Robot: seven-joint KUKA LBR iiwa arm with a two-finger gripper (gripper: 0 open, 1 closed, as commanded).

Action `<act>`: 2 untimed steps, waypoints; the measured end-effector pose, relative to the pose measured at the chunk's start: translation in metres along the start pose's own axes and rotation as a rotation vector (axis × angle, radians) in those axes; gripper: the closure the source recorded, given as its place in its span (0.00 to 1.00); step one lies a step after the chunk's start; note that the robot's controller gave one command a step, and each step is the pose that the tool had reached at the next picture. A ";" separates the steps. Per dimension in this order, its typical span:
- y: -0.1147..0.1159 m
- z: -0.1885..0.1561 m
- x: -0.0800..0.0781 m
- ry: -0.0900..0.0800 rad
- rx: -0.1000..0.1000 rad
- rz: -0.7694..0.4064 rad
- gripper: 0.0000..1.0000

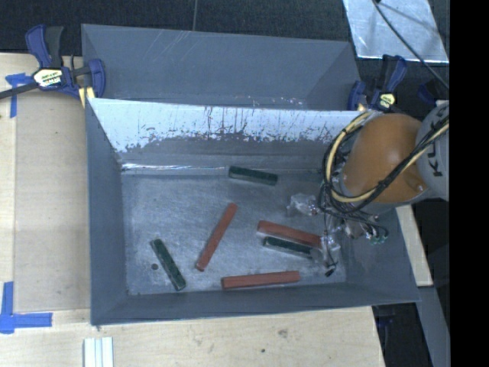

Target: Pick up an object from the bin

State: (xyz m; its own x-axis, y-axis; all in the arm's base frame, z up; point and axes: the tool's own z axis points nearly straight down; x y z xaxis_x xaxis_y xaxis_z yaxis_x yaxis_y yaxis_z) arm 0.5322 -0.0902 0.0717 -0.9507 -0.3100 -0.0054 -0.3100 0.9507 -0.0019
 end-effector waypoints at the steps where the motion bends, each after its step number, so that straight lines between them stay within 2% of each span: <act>1: -0.001 -0.002 0.001 0.004 0.001 -0.001 1.00; 2: -0.003 -0.144 -0.026 -0.007 0.004 -0.053 1.00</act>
Offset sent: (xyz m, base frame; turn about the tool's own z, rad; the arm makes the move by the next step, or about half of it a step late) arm 0.0000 0.0000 0.0000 0.0000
